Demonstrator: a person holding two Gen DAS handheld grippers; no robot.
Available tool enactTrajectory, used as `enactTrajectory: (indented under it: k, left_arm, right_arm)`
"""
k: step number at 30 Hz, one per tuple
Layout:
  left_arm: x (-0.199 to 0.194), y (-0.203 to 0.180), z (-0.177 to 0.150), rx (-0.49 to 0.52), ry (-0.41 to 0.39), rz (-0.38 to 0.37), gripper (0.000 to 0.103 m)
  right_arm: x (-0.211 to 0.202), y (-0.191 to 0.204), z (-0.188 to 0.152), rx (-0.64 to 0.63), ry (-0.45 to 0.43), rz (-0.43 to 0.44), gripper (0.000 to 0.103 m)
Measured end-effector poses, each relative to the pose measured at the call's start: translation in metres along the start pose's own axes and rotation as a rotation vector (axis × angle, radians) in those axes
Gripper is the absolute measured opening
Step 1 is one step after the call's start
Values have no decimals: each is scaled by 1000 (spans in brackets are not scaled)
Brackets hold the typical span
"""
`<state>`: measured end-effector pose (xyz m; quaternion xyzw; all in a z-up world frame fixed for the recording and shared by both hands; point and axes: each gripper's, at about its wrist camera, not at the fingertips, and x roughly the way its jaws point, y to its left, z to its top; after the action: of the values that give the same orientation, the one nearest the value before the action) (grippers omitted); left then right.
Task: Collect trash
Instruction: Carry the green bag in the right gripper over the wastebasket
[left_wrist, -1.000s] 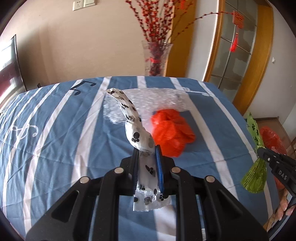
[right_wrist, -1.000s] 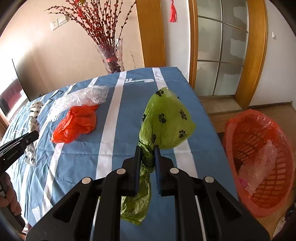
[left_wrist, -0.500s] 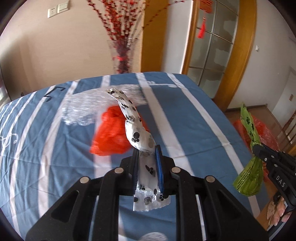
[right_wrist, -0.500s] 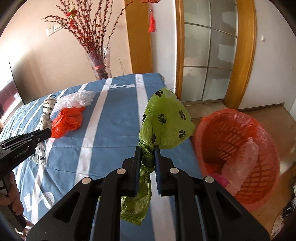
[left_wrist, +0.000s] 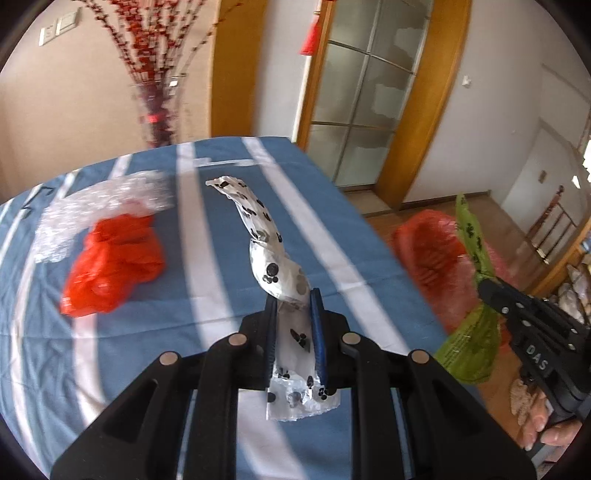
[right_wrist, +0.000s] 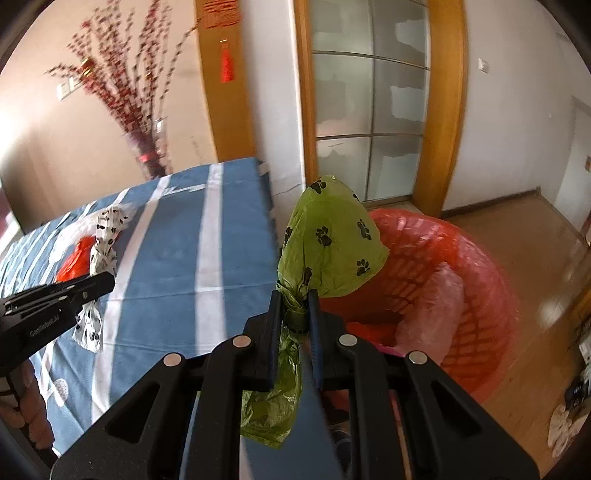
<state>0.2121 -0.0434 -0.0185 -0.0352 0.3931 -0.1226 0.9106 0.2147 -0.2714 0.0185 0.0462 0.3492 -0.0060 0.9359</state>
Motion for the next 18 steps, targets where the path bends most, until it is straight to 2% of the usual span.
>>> enactTrajectory:
  k: [18]
  left_arm:
    - [44, -117, 18, 137, 30, -213, 18]
  right_arm:
    - [2, -96, 4, 142, -35, -132, 15]
